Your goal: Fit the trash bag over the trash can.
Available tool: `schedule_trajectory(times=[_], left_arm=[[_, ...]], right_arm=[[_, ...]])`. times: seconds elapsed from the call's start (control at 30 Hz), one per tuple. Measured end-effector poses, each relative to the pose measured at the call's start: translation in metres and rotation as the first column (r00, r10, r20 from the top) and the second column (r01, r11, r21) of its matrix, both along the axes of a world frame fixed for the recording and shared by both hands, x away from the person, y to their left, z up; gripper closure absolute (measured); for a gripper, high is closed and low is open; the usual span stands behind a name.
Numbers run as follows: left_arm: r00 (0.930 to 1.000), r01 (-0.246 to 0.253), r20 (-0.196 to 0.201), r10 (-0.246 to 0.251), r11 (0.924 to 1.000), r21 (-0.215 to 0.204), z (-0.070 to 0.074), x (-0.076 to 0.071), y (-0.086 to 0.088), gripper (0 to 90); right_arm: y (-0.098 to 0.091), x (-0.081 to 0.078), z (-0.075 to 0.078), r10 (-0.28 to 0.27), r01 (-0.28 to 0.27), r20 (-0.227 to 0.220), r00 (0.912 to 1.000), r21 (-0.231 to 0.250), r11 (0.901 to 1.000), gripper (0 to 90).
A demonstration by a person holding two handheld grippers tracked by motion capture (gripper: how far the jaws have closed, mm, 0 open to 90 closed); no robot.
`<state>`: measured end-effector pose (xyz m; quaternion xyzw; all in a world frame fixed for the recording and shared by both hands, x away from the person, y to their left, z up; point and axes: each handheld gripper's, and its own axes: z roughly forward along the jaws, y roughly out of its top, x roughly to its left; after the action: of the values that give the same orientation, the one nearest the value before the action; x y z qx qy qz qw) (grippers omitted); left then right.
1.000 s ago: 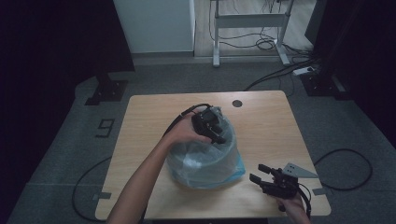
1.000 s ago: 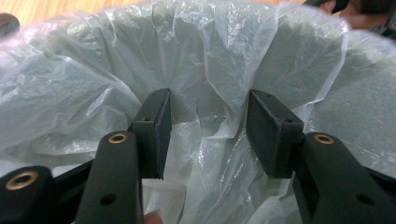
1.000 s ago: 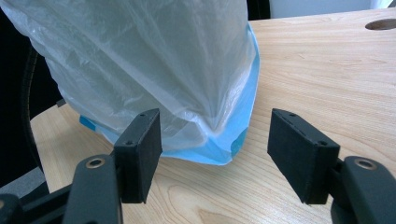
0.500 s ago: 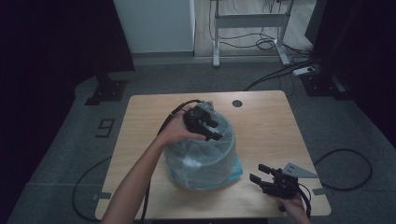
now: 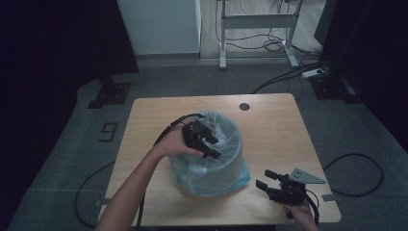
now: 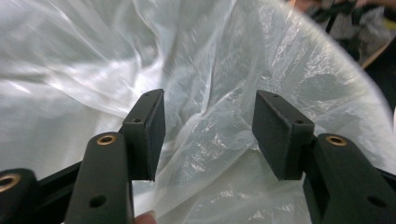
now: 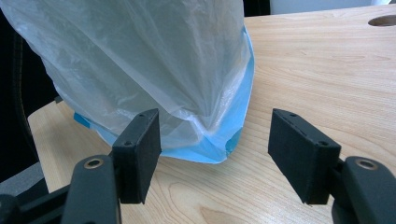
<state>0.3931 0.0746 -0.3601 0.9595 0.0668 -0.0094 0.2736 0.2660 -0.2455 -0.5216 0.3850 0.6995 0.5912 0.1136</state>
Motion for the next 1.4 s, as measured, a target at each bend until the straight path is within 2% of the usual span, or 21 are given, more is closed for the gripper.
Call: schedule_trajectory(times=[0.23, 0.27, 0.37, 0.5, 0.57, 0.63, 0.67, 0.7, 0.73, 0.77, 0.8, 0.97, 1.0, 1.13, 1.17, 1.2, 1.23, 1.27, 1.3, 1.33, 1.4], left_arm=[[0.9997, 0.006, -0.022, -0.005, 0.9983, 0.058, -0.004, 0.001, -0.004, 45.0], [0.9996, 0.008, -0.029, -0.006, 0.9964, 0.084, -0.006, 0.0, -0.006, 45.0], [0.9997, 0.009, -0.025, -0.006, 0.9945, 0.104, -0.008, 0.0, -0.007, 44.8], [0.9999, -0.003, -0.014, 0.004, 0.9968, 0.08, -0.006, 0.0, -0.004, 43.6], [0.9999, -0.016, -0.003, 0.016, 0.9993, 0.033, 0.0, 0.001, 0.003, 42.9], [0.9998, -0.021, 0.001, 0.021, 0.9996, 0.018, 0.002, 0.001, 0.006, 42.0], [0.9995, -0.032, 0.008, 0.032, 0.9993, -0.017, 0.007, 0.0, 0.013, 41.6], [0.9995, -0.032, 0.008, 0.032, 0.9993, -0.017, 0.007, 0.0, 0.013, 41.5], [0.999, -0.042, 0.012, 0.043, 0.9978, -0.052, 0.012, 0.0, 0.021, 41.5], [0.999, -0.042, 0.012, 0.043, 0.9978, -0.052, 0.012, 0.0, 0.021, 41.2], [0.998, -0.058, 0.021, 0.06, 0.9955, -0.075, 0.016, -0.001, 0.029, 41.0], [0.9959, -0.083, 0.029, 0.086, 0.9932, -0.082, 0.019, -0.003, 0.045, 41.1], [0.9947, -0.096, 0.03, 0.098, 0.9928, -0.072, 0.018, -0.004, 0.053, 41.5], [0.9934, -0.111, 0.024, 0.112, 0.9931, -0.039, 0.013, -0.006, 0.061, 42.1], [0.9926, -0.119, 0.022, 0.119, 0.9929, 0.0, 0.007, -0.007, 0.065, 42.3], [0.9924, -0.122, 0.02, 0.122, 0.9922, 0.023, 0.005, -0.007, 0.066, 42.3], [0.9924, -0.122, 0.02, 0.122, 0.9922, 0.023, 0.005, -0.007, 0.066, 42.4], [0.9924, -0.123, 0.013, 0.122, 0.9905, 0.062, 0.0, -0.006, 0.067, 42.5], [0.9924, -0.123, 0.013, 0.122, 0.9905, 0.062, 0.0, -0.006, 0.067, 42.4], [0.9925, -0.122, 0.004, 0.122, 0.9887, 0.087, -0.005, -0.006, 0.066, 42.3], [0.9922, -0.124, 0.01, 0.124, 0.988, 0.091, -0.005, -0.006, 0.064, 42.6]], right_arm=[[0.0, 0.001, -0.001, 0.001, -0.001, -0.003, 1.0, 0.0, 1.0, 33.8], [0.0, 0.001, -0.001, 0.001, -0.001, -0.002, 1.0, -0.001, 1.0, 33.8], [0.0, 0.001, -0.001, 0.001, -0.001, -0.002, 1.0, -0.002, 1.0, 33.8], [0.0, 0.001, -0.001, 0.0, 0.0, -0.002, 1.0, -0.002, 1.0, 33.8], [-0.001, 0.0, 0.0, 0.0, 0.0, 0.0, 1.0, -0.002, 1.0, 33.8], [-0.001, 0.0, 0.0, -0.001, 0.001, 0.0, 1.0, -0.001, 1.0, 33.7], [-0.001, 0.001, 0.0, -0.002, 0.002, 0.0, 1.0, 0.0, 1.0, 33.8], [-0.001, 0.001, 0.0, -0.002, 0.002, 0.0, 1.0, 0.0, 1.0, 33.8], [-0.001, 0.001, -0.001, -0.003, 0.003, -0.001, 1.0, -0.001, 1.0, 33.8], [-0.001, 0.001, -0.001, -0.003, 0.003, -0.001, 1.0, -0.001, 1.0, 33.8], [-0.001, 0.001, -0.001, -0.003, 0.003, -0.002, 1.0, -0.002, 1.0, 33.8], [0.0, 0.001, -0.001, -0.002, 0.002, -0.004, 1.0, -0.004, 1.0, 33.8], [0.001, 0.001, -0.002, -0.001, 0.001, -0.003, 1.0, -0.005, 1.0, 33.7], [0.002, 0.001, -0.002, 0.003, -0.003, -0.005, 1.0, -0.007, 1.0, 33.7], [0.003, 0.001, -0.002, 0.005, -0.005, -0.005, 1.0, -0.009, 0.9999, 33.7], [0.004, 0.002, -0.002, 0.006, -0.006, -0.005, 1.0, -0.009, 0.9999, 33.7], [0.004, 0.002, -0.002, 0.006, -0.006, -0.005, 1.0, -0.009, 0.9999, 33.7], [0.004, 0.002, -0.002, 0.008, -0.008, -0.007, 0.9999, -0.009, 0.9999, 33.7], [0.004, 0.002, -0.002, 0.008, -0.008, -0.007, 0.9999, -0.009, 0.9999, 33.7], [0.005, 0.002, -0.002, 0.009, -0.01, -0.007, 0.9999, -0.01, 0.9999, 33.6], [0.006, 0.002, -0.003, 0.013, -0.013, -0.006, 0.9999, -0.014, 0.9998, 33.6]])
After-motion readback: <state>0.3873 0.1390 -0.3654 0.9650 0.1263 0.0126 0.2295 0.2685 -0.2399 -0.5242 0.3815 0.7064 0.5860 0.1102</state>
